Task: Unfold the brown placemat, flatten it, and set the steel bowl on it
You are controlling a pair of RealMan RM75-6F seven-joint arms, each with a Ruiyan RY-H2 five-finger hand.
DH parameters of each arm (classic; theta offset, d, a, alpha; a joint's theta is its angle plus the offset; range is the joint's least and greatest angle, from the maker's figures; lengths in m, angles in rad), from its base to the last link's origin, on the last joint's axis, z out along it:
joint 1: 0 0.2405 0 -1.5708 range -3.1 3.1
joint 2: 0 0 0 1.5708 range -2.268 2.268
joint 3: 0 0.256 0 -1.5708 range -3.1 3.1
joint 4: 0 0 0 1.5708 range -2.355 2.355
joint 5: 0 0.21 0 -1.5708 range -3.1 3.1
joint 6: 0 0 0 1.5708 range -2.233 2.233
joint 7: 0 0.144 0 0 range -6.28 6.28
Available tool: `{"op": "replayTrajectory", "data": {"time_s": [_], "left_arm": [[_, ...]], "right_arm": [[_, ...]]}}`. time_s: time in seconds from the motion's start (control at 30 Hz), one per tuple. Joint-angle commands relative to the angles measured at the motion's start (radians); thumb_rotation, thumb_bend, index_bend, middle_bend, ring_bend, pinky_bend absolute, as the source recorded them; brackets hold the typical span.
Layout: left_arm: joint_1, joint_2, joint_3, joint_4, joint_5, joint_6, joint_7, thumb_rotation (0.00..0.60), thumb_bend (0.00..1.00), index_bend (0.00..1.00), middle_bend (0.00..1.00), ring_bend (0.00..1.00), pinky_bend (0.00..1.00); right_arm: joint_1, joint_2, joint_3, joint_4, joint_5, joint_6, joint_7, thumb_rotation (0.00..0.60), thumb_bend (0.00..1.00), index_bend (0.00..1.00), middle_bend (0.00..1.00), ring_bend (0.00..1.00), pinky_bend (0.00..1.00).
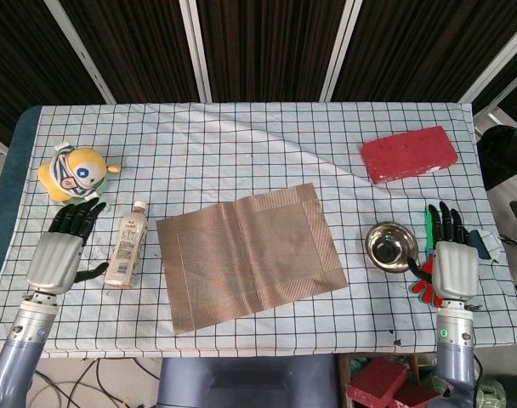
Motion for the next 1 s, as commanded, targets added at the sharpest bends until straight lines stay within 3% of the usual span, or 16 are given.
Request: {"op": "replayTrajectory", "data": {"time_s": [0.03,0.23,0.37,0.57,1.0], "left_arm": [[-0.090,-0.045,-0.036,-0.098,-0.133,-0.107,0.209,0.600,0.12,0.05,0.04,0.07,0.10],[-0.212,-0.143,-0.090,-0.139,-0.338,-0.177,0.430,0.600,0.14,0.05,0.04,0.07,0.10],[-0.308,-0.203,-0.120,-0.137,-0.483,-0.213,0.547,0.600,0.21,0.05,0.04,0.07,0.10],[-0.442,-0.251,-0.123,-0.096,-0.619,-0.246,0.691,0.600,0.25,0.05,0.05,0.07,0.10],[-0.657,-0.418,-0.131,0.008,-1.013,-0.146,0.860,0.600,0.26,0.04,0.04,0.07,0.10]], "right_arm": [[-0.009,0.016,-0.005,0.045,-0.004,-0.022,0.059,0.600,0.15,0.00,0.00,0.02,0.20],[-0.005,0.023,0.017,0.051,0.027,-0.051,0.120,0.600,0.16,0.00,0.00,0.02,0.20],[-0.005,0.027,0.019,0.056,0.044,-0.070,0.139,0.600,0.17,0.00,0.00,0.02,0.20],[-0.003,0.035,0.036,0.055,0.061,-0.070,0.150,0.600,0.17,0.00,0.00,0.02,0.20],[-0.002,0.047,0.052,0.050,0.087,-0.076,0.171,0.600,0.17,0.00,0.00,0.02,0.20]]}}
